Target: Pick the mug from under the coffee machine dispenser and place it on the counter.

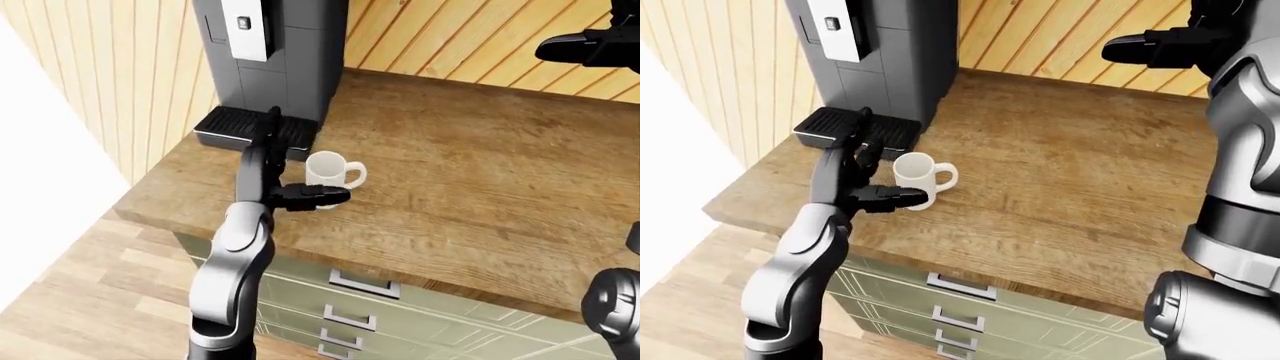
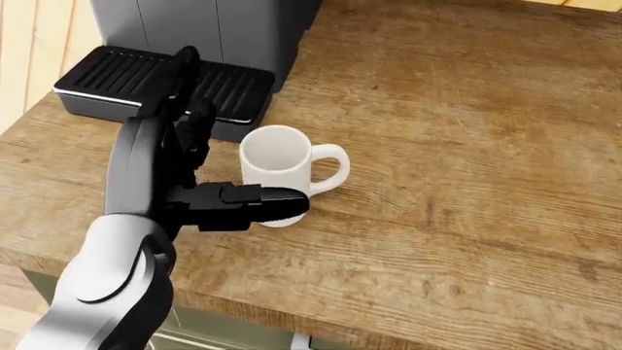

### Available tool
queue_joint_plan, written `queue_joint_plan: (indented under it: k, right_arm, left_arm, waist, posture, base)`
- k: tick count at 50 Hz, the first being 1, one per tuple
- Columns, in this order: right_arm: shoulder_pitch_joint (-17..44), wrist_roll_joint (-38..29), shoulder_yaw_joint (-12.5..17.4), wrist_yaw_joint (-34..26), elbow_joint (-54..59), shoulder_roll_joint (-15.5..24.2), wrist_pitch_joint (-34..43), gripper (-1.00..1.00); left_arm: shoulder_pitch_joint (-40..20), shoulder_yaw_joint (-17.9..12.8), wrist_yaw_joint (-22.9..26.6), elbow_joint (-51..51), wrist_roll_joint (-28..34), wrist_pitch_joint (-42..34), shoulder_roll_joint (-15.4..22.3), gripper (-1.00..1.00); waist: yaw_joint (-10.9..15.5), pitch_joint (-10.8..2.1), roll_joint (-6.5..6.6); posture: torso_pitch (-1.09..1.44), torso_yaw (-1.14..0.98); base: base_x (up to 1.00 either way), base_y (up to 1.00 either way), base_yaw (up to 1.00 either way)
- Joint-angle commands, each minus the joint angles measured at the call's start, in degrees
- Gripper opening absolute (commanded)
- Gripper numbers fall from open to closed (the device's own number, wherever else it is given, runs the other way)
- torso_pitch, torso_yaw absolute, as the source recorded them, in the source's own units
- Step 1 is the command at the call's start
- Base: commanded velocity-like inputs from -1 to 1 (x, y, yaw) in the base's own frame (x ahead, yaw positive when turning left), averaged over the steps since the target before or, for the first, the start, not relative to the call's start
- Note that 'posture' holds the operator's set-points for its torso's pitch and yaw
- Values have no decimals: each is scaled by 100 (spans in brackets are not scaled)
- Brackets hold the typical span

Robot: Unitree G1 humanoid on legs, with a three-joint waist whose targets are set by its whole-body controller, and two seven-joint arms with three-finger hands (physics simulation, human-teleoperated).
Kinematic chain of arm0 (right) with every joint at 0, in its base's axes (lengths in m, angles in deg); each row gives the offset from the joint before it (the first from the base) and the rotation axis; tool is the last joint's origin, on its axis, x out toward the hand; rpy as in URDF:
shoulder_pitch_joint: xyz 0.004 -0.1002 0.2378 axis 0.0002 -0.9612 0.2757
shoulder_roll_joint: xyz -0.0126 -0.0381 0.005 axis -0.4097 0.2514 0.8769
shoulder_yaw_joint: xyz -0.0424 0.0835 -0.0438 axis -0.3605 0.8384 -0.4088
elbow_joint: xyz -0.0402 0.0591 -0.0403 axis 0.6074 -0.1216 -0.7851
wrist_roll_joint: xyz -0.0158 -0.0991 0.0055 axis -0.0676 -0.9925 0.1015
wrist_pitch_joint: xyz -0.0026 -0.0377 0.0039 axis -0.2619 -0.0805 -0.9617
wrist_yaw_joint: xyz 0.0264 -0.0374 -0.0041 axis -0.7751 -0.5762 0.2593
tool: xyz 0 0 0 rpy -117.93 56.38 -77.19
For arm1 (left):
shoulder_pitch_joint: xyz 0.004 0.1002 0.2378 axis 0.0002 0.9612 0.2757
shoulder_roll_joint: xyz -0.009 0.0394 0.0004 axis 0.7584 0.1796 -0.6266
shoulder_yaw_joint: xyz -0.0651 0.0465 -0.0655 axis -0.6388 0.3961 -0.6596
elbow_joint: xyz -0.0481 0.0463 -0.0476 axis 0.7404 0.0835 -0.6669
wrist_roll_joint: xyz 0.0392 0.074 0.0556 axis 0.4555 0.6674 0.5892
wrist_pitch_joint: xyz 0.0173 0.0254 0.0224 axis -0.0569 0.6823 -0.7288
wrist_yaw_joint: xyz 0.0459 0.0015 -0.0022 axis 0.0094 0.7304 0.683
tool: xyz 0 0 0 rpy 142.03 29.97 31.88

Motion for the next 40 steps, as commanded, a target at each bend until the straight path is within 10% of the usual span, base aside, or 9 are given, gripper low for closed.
queue_joint_plan:
  k: [1, 25, 40]
  right_arm:
    - [175, -6, 83, 14, -154, 113, -156, 100]
    - [152, -12, 92, -8, -162, 141, -143, 100]
    - [204, -45, 71, -22, -94, 136, -166, 100]
  left_arm:
    - [-147, 16, 17, 233, -17, 138, -3, 100]
    - [-456, -313, -15, 2006, -493, -1551, 304, 100]
    - [-1951, -1495, -266, 2468, -1566, -2918, 1139, 100]
  waist:
    - [3, -143, -34]
    - [-15, -118, 11]
    - [-39, -57, 74]
  posture:
    - [0, 0]
    - [0, 0]
    - [0, 0]
  base:
    - [0, 0, 0]
    - [0, 0, 0]
    - [0, 0, 0]
